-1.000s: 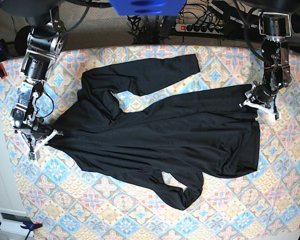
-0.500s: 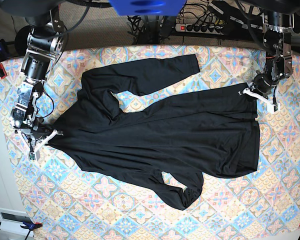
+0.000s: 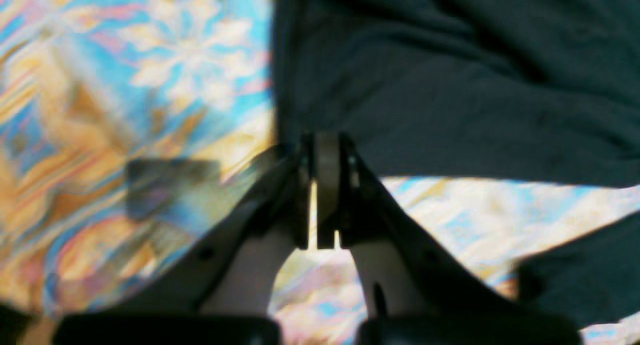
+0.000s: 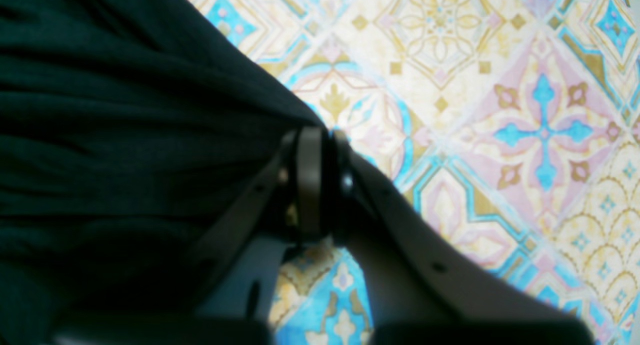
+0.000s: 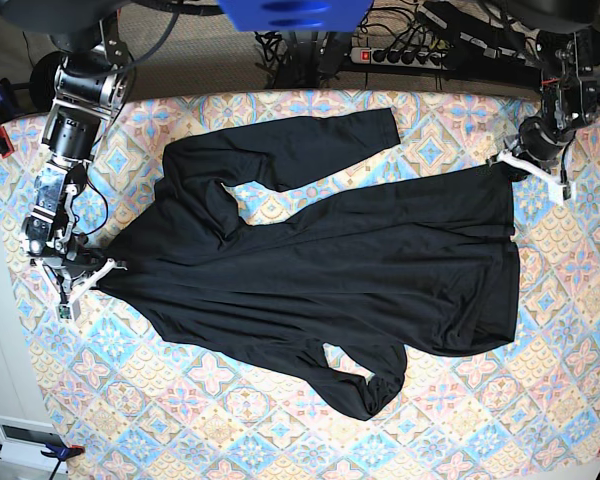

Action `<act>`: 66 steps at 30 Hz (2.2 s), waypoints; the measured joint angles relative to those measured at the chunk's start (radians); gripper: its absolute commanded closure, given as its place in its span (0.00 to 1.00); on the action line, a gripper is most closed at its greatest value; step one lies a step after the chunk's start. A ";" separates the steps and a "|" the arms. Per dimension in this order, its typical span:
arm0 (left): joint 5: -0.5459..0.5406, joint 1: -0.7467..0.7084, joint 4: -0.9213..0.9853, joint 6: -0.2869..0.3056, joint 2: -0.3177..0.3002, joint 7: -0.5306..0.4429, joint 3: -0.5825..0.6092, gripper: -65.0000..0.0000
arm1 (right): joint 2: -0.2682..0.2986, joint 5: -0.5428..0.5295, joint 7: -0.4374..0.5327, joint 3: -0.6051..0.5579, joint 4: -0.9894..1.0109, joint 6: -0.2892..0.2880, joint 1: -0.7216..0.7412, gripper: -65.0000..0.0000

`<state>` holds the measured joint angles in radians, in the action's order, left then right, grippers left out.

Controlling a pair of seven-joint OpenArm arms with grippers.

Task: Layout the t-shirt on the table in an organized manner, then fold the t-shirt properly
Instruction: 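Grasp the shirt shoulder edge with the left gripper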

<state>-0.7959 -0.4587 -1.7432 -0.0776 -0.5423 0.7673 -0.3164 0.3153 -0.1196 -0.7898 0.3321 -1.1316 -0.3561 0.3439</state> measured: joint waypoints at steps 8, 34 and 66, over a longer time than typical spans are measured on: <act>0.003 0.061 0.009 -0.007 0.008 0.013 -0.020 0.94 | 0.000 0.000 0.000 0.000 0.000 0.000 0.000 1.00; 0.006 0.199 0.199 -0.006 0.055 0.002 0.028 0.55 | -0.002 0.000 -0.002 0.000 -0.006 0.000 0.000 1.00; 0.009 0.280 0.222 -0.004 0.054 0.015 0.026 0.55 | 0.000 0.000 -0.003 0.000 -0.006 0.000 0.000 1.00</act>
<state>-0.7868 -0.1783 -1.5211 -0.0814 -0.4885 0.7826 -0.2901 0.3149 -0.1196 -0.7929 0.3321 -1.1378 -0.3561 0.3435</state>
